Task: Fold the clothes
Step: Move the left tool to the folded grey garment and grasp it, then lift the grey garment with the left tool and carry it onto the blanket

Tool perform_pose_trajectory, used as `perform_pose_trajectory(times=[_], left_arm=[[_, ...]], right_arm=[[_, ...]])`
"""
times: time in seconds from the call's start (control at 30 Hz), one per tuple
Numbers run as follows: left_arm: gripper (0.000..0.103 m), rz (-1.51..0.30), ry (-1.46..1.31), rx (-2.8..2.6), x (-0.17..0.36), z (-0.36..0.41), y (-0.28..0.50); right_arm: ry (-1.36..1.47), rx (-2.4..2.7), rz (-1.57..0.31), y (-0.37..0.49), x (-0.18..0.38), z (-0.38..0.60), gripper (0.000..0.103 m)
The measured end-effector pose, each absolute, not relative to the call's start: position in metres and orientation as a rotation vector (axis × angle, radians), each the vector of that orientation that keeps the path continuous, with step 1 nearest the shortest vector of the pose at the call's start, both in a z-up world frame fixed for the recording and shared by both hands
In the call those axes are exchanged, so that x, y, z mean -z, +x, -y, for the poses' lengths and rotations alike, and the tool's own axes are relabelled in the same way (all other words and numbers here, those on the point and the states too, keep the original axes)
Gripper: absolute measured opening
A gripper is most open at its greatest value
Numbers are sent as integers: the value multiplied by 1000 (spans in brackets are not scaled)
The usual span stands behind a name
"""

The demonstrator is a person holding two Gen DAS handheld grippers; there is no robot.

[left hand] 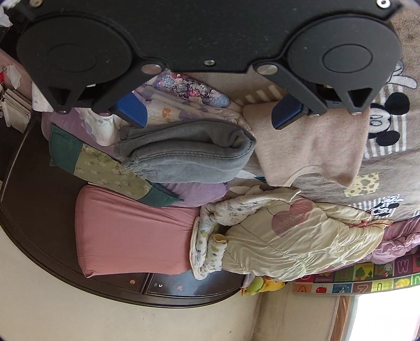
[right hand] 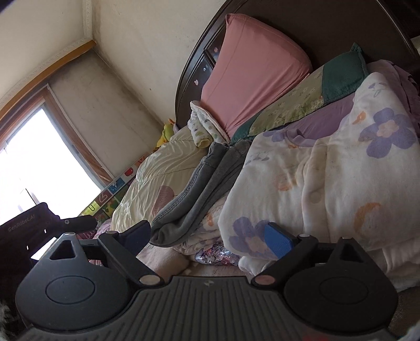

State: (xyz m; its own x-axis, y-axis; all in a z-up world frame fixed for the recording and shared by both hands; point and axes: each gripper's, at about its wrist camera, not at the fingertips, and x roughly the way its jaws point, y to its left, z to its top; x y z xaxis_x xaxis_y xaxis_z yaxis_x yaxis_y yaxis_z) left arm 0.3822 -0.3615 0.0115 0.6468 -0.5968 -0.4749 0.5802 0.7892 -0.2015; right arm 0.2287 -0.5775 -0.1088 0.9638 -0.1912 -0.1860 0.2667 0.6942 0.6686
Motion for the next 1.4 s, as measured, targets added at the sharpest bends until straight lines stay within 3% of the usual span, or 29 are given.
perform_pose_trajectory(times=[0.07, 0.13, 0.23, 0.33, 0.6, 0.7, 0.83, 0.93, 1.17, 1.4], left_arm=[[98, -534, -16, 683, -8, 386, 391], [89, -517, 4, 696, -3, 412, 398], [80, -512, 17, 693, 4, 443, 406], [79, -503, 30, 700, 5, 466, 412], [72, -561, 35, 742, 7, 510, 437], [56, -621, 34, 719, 17, 521, 449], [23, -664, -17, 729, 15, 523, 450], [9, -663, 13, 737, 7, 521, 443], [8, -517, -1, 698, -36, 437, 416], [8, -65, 37, 488, -140, 294, 330]], right_arm=[[746, 266, -121, 231, 111, 581, 87], [734, 278, -140, 232, 112, 584, 86], [696, 282, -173, 240, 112, 580, 94], [678, 275, -169, 241, 111, 576, 98], [718, 226, -146, 233, 113, 585, 95], [726, 213, -136, 230, 113, 587, 94], [729, 205, -137, 229, 111, 586, 94], [739, 195, -133, 227, 110, 585, 95], [758, 180, -124, 219, 108, 585, 95], [748, 157, -128, 218, 103, 574, 95]])
